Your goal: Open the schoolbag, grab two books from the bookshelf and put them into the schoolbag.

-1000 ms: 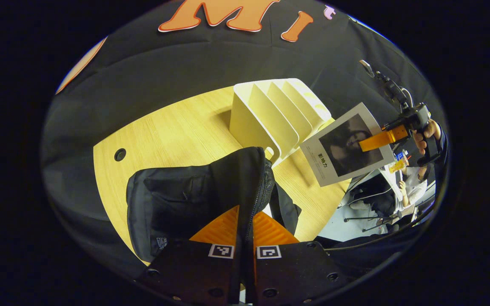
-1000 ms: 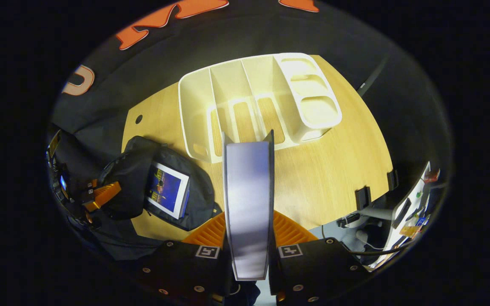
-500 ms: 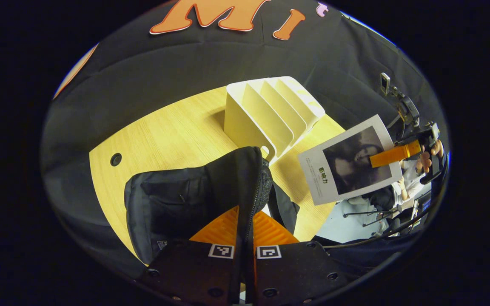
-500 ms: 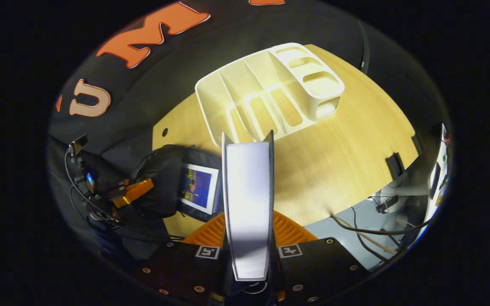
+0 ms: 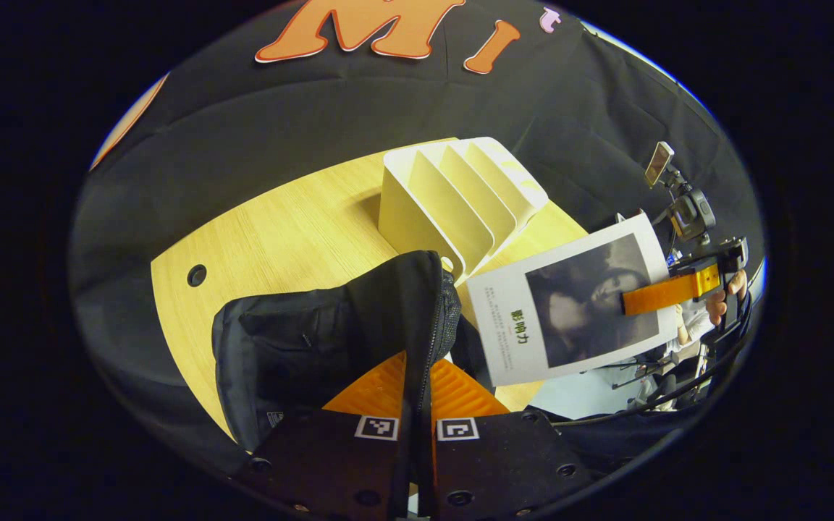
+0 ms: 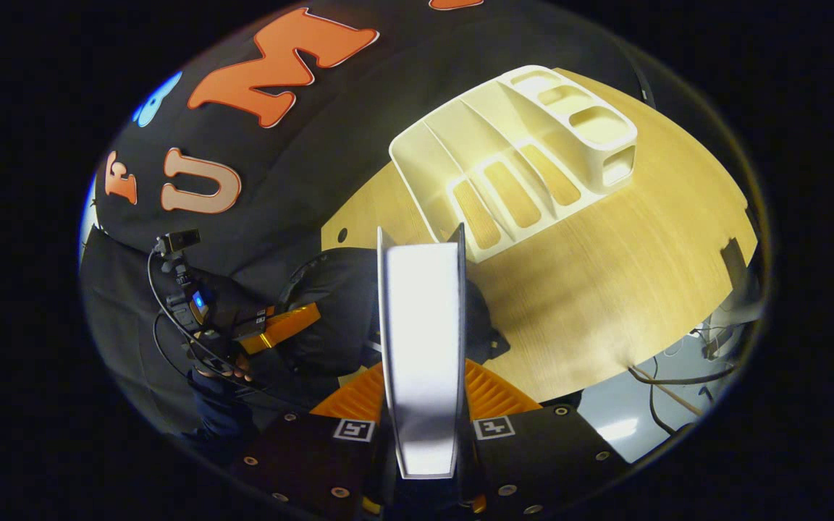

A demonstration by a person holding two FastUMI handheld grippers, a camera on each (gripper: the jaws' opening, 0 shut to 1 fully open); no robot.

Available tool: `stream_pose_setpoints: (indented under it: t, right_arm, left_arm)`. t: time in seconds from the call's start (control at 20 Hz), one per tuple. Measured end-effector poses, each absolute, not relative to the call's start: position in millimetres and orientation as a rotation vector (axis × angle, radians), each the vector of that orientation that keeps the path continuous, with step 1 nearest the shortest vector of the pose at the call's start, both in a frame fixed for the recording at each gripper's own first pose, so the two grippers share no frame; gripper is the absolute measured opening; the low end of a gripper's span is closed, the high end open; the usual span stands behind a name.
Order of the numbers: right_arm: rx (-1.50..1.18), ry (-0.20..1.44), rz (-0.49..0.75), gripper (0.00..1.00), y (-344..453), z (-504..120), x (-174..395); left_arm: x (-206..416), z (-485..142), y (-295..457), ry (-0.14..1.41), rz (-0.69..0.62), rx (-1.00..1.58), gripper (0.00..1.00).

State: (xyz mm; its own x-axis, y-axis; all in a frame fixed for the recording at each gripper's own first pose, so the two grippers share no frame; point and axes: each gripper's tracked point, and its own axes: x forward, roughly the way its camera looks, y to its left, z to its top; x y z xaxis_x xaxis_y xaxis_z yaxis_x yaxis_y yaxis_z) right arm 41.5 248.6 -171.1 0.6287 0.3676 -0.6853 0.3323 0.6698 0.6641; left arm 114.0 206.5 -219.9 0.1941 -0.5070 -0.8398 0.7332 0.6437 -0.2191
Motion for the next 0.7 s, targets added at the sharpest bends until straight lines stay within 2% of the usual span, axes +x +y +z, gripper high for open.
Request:
stream_pose_setpoints:
  t: [0.45,0.7]
  right_arm:
    - [0.969,0.894,0.146,0.34,308,-193,76]
    - [1.047,0.888,0.167,0.34,346,-215,107]
  left_arm:
    - [116,-213,210,1.044,-0.860,0.184,0.06]
    - [119,-216,203,1.031,-0.857,0.134,0.06]
